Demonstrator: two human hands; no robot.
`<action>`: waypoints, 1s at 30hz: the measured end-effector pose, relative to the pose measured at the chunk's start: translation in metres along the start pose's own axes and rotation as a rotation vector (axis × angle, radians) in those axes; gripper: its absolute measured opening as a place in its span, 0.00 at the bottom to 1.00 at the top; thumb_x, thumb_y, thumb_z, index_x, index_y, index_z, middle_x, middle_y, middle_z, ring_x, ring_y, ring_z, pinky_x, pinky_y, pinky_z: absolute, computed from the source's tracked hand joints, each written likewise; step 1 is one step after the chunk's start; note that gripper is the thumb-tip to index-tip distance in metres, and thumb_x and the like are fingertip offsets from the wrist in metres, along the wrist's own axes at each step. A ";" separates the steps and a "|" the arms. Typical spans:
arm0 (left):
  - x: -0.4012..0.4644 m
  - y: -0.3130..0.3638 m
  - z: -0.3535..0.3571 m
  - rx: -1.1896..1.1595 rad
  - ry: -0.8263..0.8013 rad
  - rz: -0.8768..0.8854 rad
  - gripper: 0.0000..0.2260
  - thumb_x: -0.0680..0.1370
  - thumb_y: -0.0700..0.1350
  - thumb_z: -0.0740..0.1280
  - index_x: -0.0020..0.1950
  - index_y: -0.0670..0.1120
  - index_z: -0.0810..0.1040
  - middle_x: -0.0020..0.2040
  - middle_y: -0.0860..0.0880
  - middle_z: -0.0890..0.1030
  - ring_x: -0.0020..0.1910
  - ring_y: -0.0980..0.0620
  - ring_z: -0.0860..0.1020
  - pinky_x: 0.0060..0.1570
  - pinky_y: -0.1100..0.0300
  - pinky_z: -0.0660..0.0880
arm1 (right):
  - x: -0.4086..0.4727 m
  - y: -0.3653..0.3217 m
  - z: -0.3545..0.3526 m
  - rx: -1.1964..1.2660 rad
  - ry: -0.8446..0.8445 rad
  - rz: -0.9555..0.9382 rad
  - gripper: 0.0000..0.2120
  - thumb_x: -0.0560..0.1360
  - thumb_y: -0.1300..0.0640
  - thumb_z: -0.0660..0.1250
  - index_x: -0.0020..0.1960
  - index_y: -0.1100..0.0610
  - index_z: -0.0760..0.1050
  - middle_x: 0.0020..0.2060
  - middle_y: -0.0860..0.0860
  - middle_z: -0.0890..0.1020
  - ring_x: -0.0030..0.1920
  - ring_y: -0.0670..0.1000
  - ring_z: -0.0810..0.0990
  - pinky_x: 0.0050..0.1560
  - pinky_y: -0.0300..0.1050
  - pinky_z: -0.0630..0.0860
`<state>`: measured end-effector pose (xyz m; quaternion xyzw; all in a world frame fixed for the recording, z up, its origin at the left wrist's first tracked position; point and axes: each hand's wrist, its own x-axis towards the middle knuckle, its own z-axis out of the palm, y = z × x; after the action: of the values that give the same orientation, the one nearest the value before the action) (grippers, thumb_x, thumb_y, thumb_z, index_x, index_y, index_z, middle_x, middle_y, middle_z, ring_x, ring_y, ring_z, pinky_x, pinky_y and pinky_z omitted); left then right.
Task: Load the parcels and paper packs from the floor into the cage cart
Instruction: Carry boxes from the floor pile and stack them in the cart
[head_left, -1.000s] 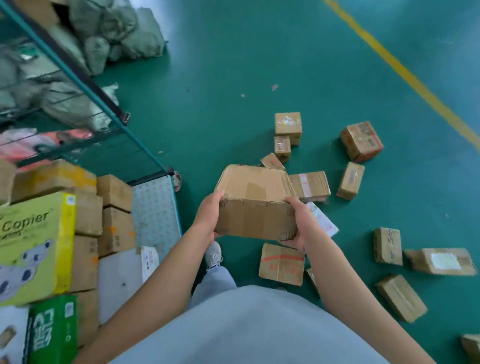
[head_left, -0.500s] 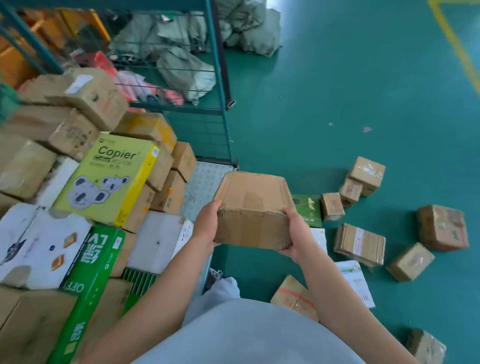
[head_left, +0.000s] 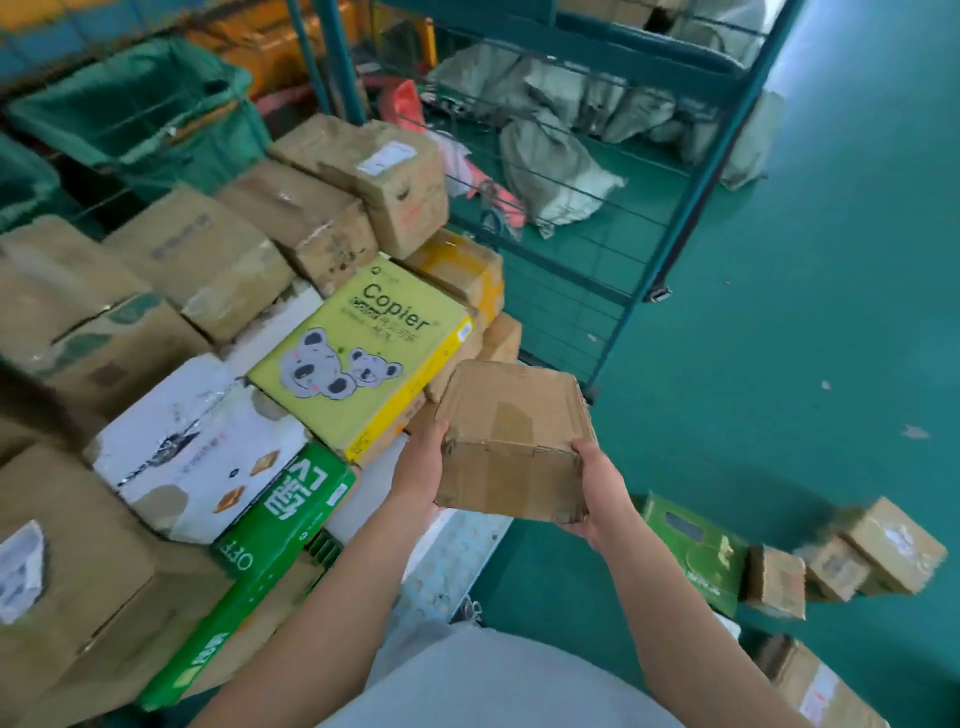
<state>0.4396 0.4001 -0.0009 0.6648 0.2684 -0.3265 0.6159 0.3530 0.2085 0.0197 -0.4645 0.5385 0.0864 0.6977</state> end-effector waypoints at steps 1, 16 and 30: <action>0.004 0.008 -0.009 -0.021 0.009 0.004 0.24 0.73 0.69 0.63 0.63 0.58 0.79 0.61 0.49 0.82 0.58 0.45 0.81 0.60 0.41 0.78 | 0.004 -0.006 0.014 -0.022 -0.013 -0.004 0.16 0.80 0.42 0.64 0.63 0.48 0.72 0.58 0.54 0.77 0.58 0.59 0.77 0.61 0.65 0.78; 0.059 0.028 -0.126 -0.390 0.306 0.036 0.26 0.66 0.73 0.65 0.56 0.58 0.81 0.57 0.49 0.83 0.58 0.45 0.80 0.63 0.39 0.75 | 0.025 -0.053 0.182 -0.487 -0.255 -0.091 0.28 0.77 0.36 0.66 0.69 0.51 0.67 0.57 0.52 0.75 0.54 0.55 0.77 0.52 0.58 0.81; 0.109 0.044 -0.113 -0.658 0.509 0.015 0.29 0.68 0.73 0.67 0.66 0.63 0.74 0.65 0.50 0.80 0.65 0.43 0.78 0.65 0.33 0.74 | 0.094 -0.103 0.264 -0.964 -0.417 -0.220 0.17 0.82 0.39 0.60 0.64 0.48 0.66 0.51 0.54 0.83 0.45 0.56 0.86 0.51 0.58 0.83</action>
<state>0.5548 0.5033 -0.0534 0.4939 0.4974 -0.0438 0.7119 0.6321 0.3119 -0.0042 -0.7589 0.2359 0.3405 0.5024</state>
